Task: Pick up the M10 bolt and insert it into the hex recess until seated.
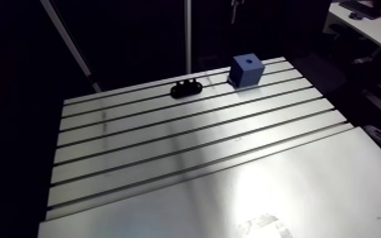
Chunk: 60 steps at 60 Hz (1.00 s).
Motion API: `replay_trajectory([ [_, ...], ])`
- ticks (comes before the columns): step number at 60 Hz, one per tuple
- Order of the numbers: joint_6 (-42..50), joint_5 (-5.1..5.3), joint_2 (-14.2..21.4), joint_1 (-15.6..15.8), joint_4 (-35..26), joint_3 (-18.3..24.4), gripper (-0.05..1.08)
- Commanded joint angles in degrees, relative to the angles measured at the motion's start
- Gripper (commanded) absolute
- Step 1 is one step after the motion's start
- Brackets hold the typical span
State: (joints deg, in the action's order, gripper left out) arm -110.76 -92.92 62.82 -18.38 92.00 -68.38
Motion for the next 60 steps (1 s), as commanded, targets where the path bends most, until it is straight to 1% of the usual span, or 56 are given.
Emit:
replay_trajectory([
  [1,-0.6,-0.28,-0.3,-2.9,0.6,0.4,0.95],
  [6,-1.0,-0.14,-0.8,-3.3,0.6,0.9,0.95],
  [10,-1.2,-0.04,-1.3,-4.4,0.7,1.2,0.95],
  [16,-1.5,-0.02,-2.3,-5.2,0.9,1.3,0.96],
  [34,-3.6,0.22,-2.8,-5.4,1.2,0.7,0.95],
  [38,-3.7,0.16,-2.8,-5.2,2.7,0.4,0.95],
  [40,-3.8,0.15,-3.1,-5.2,5.2,0.1,0.95],
  [42,-3.8,0.15,-3.4,-5.2,6.2,0.1,0.95],
  [49,-3.8,0.06,-4.1,-5.3,6.8,0.1,0.95],
  [60,-3.9,0.23,-4.5,-5.4,7.2,-0.5,0.96],
])
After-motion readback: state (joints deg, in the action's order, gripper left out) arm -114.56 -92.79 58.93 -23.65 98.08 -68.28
